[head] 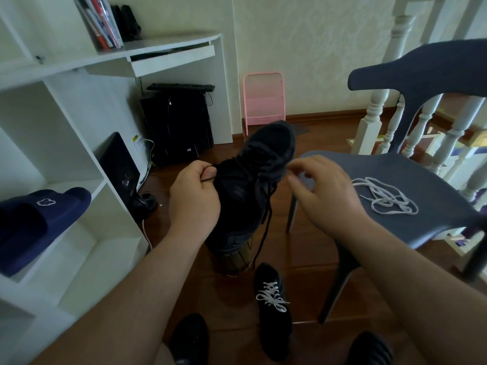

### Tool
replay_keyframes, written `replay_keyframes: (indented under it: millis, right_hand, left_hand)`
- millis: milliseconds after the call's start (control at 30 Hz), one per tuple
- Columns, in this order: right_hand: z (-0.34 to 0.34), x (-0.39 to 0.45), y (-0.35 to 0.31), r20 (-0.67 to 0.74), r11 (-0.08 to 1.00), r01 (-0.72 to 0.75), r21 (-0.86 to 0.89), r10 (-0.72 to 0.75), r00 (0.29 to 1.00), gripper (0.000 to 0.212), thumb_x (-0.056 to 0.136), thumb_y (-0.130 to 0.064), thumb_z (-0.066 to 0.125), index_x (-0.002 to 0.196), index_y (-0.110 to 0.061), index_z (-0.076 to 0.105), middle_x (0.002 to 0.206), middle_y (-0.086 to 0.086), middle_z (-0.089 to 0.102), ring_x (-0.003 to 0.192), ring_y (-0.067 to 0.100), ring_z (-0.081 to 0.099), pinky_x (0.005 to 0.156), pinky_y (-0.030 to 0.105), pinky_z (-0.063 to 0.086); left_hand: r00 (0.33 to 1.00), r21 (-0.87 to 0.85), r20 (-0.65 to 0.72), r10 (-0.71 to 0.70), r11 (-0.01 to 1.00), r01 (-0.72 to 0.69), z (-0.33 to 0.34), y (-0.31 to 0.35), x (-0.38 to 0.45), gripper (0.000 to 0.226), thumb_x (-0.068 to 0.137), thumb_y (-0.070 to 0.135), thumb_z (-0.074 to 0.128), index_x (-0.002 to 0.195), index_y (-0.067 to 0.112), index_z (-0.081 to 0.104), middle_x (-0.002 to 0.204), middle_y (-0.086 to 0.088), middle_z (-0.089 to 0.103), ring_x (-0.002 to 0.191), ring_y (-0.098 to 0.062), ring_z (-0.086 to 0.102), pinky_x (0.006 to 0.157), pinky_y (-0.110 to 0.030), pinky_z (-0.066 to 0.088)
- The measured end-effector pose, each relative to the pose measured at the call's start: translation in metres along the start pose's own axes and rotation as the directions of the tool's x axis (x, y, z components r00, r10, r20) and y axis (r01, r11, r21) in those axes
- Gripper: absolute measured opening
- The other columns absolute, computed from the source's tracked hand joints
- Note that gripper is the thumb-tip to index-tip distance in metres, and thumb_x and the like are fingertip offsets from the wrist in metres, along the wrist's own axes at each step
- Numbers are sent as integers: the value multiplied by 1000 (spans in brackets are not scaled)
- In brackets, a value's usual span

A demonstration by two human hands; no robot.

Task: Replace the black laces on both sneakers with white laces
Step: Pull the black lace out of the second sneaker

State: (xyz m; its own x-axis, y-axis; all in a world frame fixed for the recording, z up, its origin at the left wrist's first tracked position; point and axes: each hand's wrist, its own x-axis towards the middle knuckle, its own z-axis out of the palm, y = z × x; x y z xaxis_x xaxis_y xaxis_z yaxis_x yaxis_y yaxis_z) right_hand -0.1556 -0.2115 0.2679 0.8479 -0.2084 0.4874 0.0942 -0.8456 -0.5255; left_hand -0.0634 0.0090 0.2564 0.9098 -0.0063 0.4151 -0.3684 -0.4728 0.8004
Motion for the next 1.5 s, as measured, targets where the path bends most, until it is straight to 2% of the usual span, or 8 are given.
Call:
replay_keyframes:
  millis: [300, 467, 633, 800, 1000, 1100, 1267, 1500]
  right_hand:
    - [19, -1, -8, 91, 995, 22, 98, -31, 995, 7, 94, -27, 75, 100, -27, 73, 97, -12, 62, 88, 3, 54, 79, 11, 38]
    - [15, 2, -1, 177, 1000, -6, 26, 1, 984, 14, 98, -24, 66, 87, -24, 59, 89, -9, 53, 86, 12, 48, 74, 26, 33]
    - [-2, 14, 44, 196, 916, -373, -146, 396, 897, 17, 102, -26, 54, 88, -16, 56, 95, 8, 60, 91, 31, 56, 76, 38, 42]
    - [-4, 11, 57, 395, 867, -415, -277, 496, 773, 22, 102, -36, 58, 93, -16, 61, 94, 9, 66, 89, 28, 63, 71, 35, 46]
    - [-2, -13, -19, 268, 984, -139, 111, 105, 958, 49, 95, -65, 56, 68, -25, 62, 56, -12, 55, 54, 3, 52, 52, 21, 40]
    - [8, -17, -29, 222, 992, -130, -5, 128, 967, 59, 87, -79, 54, 69, -23, 54, 60, -5, 56, 59, 8, 54, 52, 31, 40]
    - [9, -4, -7, 112, 984, -171, -45, 175, 978, 40, 102, -52, 48, 76, -22, 52, 68, 1, 60, 67, 23, 60, 60, 42, 50]
    - [-7, 13, 18, -78, 930, -358, 81, 364, 928, 36, 104, -34, 45, 75, -14, 51, 71, 4, 55, 69, 21, 52, 56, 37, 33]
  left_hand:
    - [990, 71, 51, 132, 988, -135, 3, 9, -12, 22, 108, 19, 48, 96, 27, 65, 93, 11, 62, 89, -9, 57, 76, -39, 48]
    - [973, 158, 60, 225, 960, -232, -2, 9, -10, 16, 108, 22, 52, 103, 23, 66, 93, 12, 60, 88, -10, 54, 77, -37, 46]
    - [990, 109, -11, 138, 985, -136, -7, 3, -3, 19, 110, 25, 49, 105, 22, 67, 95, 9, 62, 91, -14, 57, 73, -31, 40]
    - [997, 72, -49, 53, 996, -49, -12, -2, 3, 21, 111, 30, 47, 108, 22, 67, 97, 5, 64, 93, -17, 60, 71, -29, 40]
    - [998, 84, -13, 63, 995, -62, 1, 6, -8, 17, 111, 29, 46, 101, 23, 59, 96, 8, 56, 89, -13, 53, 71, -29, 38]
    - [993, 63, 36, 112, 991, -114, 9, 14, -19, 14, 111, 30, 45, 104, 23, 55, 99, 13, 52, 89, -4, 52, 73, -27, 40]
    - [983, -5, 102, 155, 988, -155, 13, 19, -28, 9, 110, 25, 50, 103, 26, 55, 100, 14, 54, 96, 3, 53, 74, -6, 40]
    - [865, -129, 454, 213, 976, -172, 18, 30, -40, 9, 106, 22, 58, 99, 20, 53, 72, 4, 48, 61, -8, 41, 56, -24, 36]
